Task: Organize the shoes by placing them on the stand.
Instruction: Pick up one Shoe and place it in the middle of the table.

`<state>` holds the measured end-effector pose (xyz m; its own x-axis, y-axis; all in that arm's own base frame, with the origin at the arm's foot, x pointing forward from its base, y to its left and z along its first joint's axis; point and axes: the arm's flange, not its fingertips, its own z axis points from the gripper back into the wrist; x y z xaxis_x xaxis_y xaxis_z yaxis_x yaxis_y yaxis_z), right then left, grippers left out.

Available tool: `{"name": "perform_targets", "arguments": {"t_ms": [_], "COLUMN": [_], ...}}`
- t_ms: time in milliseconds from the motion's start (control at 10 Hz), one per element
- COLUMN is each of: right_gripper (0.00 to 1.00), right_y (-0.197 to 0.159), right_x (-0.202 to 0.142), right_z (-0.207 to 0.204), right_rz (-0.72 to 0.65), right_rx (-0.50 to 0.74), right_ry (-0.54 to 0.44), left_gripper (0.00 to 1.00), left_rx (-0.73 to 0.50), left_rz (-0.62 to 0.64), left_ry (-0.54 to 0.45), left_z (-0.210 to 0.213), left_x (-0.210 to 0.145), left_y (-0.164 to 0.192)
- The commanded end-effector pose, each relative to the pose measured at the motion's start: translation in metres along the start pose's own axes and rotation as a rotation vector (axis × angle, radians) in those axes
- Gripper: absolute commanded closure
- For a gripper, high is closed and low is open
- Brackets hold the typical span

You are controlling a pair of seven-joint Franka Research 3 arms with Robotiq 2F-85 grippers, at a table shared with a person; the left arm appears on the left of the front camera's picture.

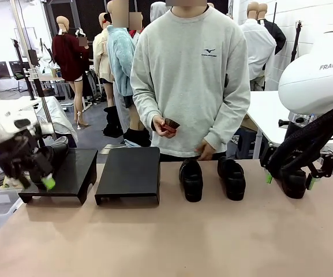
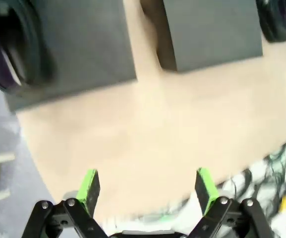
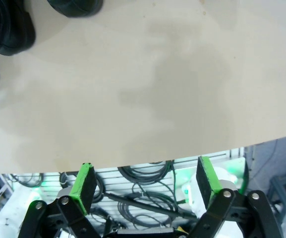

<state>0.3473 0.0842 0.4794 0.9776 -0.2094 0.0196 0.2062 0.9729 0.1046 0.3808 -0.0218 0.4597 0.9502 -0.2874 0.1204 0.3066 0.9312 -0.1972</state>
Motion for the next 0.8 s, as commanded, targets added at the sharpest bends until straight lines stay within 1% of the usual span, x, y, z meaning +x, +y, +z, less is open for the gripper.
{"name": "perform_targets", "arguments": {"t_ms": [0,100,200,300,400,500,700], "right_gripper": [0.0,0.0,0.0,0.0,0.0,0.0,0.0], "right_y": [0.0,0.001,-0.007,-0.015,-0.022,-0.027,-0.03], "right_x": [0.0,0.007,0.035,0.072,0.104,0.128,0.167], "right_z": [0.0,0.001,0.006,0.006,0.001,-0.01,-0.029], "right_rz": [0.0,-0.006,-0.033,-0.062,-0.047,-0.03,0.009], "right_rx": [0.0,-0.053,-0.041,-0.043,-0.057,-0.068,-0.034], "right_ry": [0.0,-0.019,-0.002,-0.002,0.01,0.047,0.061], "left_gripper": [0.0,0.0,0.0,0.0,0.0,0.0,0.0], "left_rx": [0.012,-0.005,-0.015,-0.015,-0.015,-0.015,-0.015], "left_rz": [-0.034,-0.025,-0.005,-0.005,-0.005,-0.005,-0.005], "left_ry": [0.193,0.185,0.128,0.128,0.128,0.128,0.128], "left_z": [-0.01,-0.012,-0.02,-0.02,-0.02,-0.02,-0.02], "left_x": [0.012,0.01,-0.005,-0.005,-0.005,-0.005,-0.005], "left_y": [0.011,0.007,0.0,0.0,0.0,0.0,0.0]}}
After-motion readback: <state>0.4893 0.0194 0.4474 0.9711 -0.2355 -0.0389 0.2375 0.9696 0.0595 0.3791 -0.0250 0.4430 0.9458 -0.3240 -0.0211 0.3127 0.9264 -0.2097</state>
